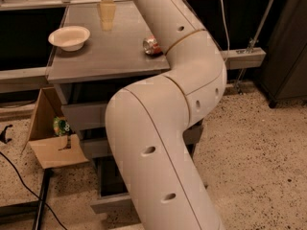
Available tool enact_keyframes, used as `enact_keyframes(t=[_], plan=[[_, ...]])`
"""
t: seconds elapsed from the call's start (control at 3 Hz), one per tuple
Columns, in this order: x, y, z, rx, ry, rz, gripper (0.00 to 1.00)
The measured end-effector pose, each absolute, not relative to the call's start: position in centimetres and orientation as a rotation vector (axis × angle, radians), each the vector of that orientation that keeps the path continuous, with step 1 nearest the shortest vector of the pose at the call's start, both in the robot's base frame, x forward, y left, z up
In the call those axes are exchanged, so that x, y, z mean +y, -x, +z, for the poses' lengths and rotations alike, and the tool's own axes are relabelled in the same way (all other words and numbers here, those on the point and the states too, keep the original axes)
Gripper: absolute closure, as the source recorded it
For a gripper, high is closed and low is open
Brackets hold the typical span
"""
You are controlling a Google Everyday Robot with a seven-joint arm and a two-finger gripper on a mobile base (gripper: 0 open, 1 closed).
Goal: Place coke can into bottom drawer
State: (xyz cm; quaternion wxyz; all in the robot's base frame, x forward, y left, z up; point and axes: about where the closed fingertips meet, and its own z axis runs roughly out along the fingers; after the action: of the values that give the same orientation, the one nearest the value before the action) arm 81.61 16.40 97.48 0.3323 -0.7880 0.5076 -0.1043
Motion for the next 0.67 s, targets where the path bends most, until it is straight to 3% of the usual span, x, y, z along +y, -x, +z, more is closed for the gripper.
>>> enact_keyframes(t=[0.67], plan=[[15.2,-82.4,94.8,1.299,2.156,-0.308,0.00]])
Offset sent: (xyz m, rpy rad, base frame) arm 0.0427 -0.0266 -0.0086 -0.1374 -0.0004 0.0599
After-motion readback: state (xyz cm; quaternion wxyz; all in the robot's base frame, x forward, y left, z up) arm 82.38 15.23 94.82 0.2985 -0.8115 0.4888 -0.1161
